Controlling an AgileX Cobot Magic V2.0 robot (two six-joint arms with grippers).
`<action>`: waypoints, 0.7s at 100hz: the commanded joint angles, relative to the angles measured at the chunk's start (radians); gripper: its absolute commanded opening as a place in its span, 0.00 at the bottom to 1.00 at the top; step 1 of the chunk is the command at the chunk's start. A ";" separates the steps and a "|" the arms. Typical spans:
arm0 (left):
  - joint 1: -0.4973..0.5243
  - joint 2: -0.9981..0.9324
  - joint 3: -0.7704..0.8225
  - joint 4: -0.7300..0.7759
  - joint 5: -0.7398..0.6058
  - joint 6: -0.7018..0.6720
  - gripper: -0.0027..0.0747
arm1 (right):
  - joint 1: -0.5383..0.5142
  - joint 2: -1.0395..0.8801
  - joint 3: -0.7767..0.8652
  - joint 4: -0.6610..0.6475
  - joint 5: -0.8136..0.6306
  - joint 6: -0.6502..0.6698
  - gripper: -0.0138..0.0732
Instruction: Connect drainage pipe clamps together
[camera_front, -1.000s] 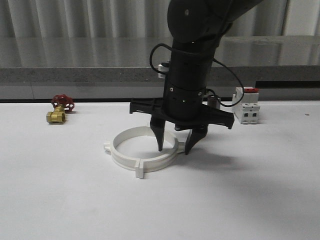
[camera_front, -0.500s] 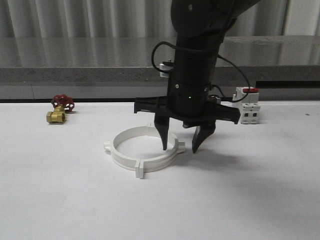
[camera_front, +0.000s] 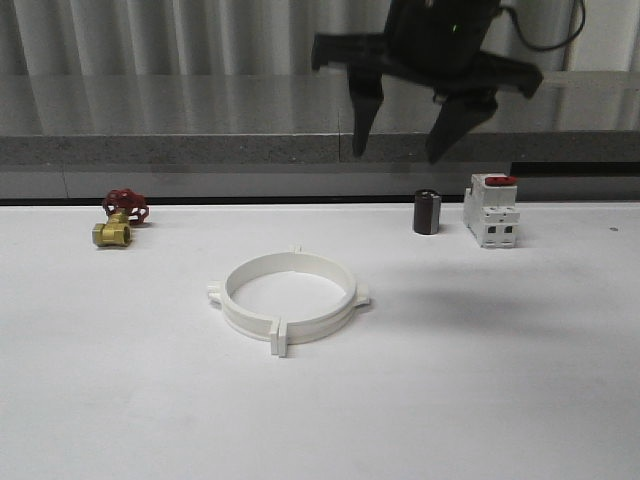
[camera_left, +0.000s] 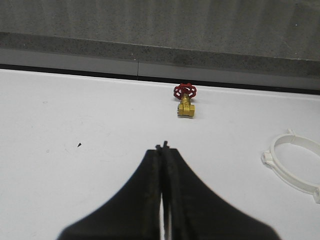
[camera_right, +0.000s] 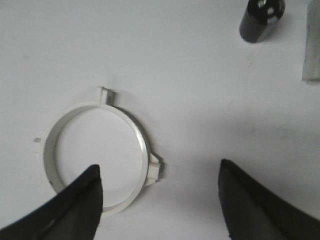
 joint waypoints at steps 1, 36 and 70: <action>0.002 0.011 -0.025 -0.001 -0.076 0.000 0.01 | -0.005 -0.120 -0.031 -0.001 -0.015 -0.068 0.74; 0.002 0.011 -0.025 -0.001 -0.076 0.000 0.01 | -0.019 -0.420 0.075 -0.129 0.040 -0.146 0.74; 0.002 0.011 -0.025 -0.001 -0.076 0.000 0.01 | -0.213 -0.762 0.420 -0.135 0.023 -0.146 0.74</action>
